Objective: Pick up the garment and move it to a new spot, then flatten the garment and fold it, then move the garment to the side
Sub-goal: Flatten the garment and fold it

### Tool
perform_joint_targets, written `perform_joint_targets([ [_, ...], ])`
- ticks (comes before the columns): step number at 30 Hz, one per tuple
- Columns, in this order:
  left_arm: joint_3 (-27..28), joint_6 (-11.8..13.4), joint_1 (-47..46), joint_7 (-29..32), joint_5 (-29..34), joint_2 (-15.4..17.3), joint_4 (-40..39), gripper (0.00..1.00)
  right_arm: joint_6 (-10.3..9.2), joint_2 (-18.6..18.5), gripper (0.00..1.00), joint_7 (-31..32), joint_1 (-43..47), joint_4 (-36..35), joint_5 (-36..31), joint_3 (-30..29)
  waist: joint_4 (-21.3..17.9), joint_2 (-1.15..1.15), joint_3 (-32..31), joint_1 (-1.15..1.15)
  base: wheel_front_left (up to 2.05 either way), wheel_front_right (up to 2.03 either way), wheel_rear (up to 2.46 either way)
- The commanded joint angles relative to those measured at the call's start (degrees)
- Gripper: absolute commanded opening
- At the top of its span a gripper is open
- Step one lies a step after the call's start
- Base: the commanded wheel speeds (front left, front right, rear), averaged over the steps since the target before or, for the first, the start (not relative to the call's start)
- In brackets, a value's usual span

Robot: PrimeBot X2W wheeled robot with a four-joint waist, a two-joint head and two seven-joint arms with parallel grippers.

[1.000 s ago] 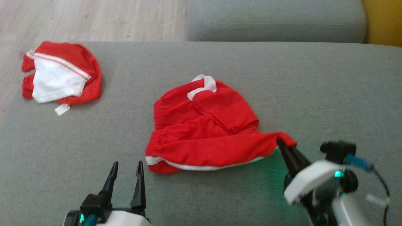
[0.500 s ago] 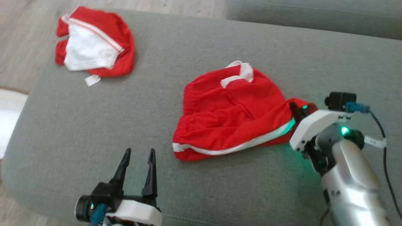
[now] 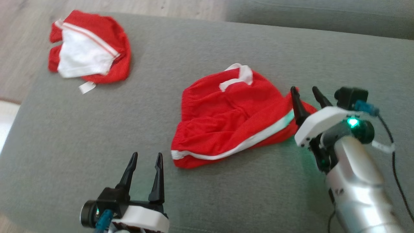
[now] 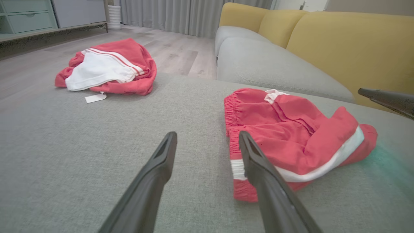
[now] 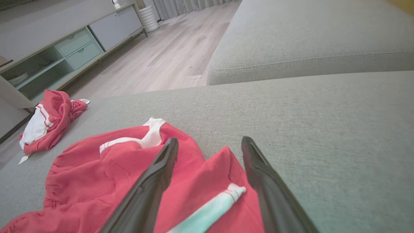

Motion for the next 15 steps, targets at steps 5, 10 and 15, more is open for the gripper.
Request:
perform_joint_targets([
  [5,2.0,0.0,-0.6,-1.0,0.4,0.7,-1.4,1.00,0.44,-0.3,1.00,-5.6,5.8,-7.0,-1.7,2.5,-4.0,0.00,-2.0,0.00,0.00,0.00,0.00],
  [10,2.8,0.2,0.2,-1.1,0.2,0.8,-1.4,1.00,0.44,-0.3,1.00,-8.5,13.4,-14.3,-4.3,1.2,-6.2,0.00,-3.3,0.00,0.00,0.00,0.00],
  [15,3.4,-0.1,1.1,-1.1,0.1,1.1,-1.1,1.00,0.44,-0.1,1.00,-7.6,19.7,-21.3,-6.9,-0.6,-7.2,0.00,-4.4,0.00,0.00,0.00,0.00],
])
